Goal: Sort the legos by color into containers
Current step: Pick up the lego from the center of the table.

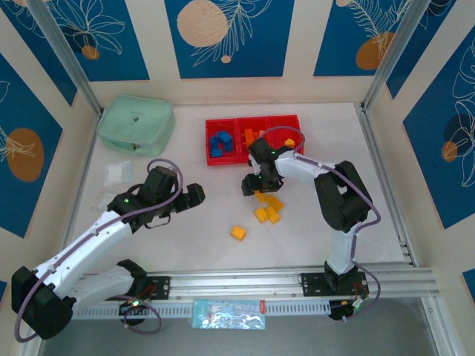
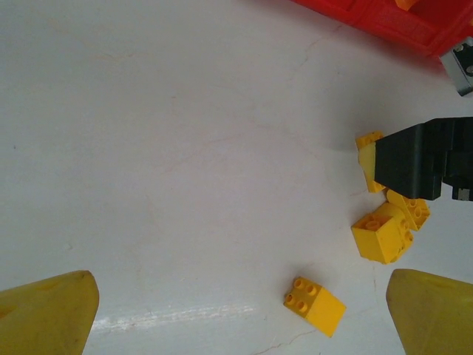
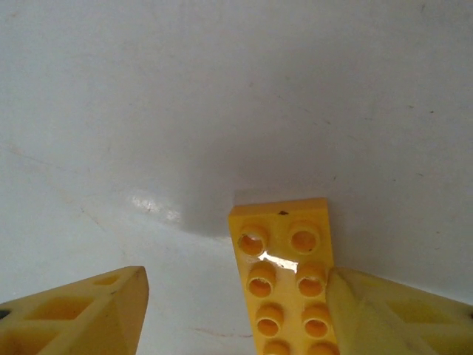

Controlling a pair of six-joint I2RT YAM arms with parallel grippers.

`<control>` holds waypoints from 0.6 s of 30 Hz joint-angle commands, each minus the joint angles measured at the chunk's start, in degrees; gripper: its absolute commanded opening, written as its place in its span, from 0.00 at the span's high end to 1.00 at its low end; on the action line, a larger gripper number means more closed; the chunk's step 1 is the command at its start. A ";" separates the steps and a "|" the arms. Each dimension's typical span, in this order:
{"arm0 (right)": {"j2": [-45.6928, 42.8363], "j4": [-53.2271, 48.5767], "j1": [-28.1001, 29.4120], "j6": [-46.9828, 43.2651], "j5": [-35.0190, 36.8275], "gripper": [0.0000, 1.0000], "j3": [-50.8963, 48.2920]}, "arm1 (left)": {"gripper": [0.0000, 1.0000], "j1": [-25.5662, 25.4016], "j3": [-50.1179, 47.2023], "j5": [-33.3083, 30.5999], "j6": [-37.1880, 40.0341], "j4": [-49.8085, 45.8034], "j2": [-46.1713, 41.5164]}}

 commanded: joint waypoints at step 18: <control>3.18 -5.35 3.92 2.71 14.60 0.43 -0.08 | 0.01 -0.13 -0.26 -1.22 -0.63 -1.07 0.33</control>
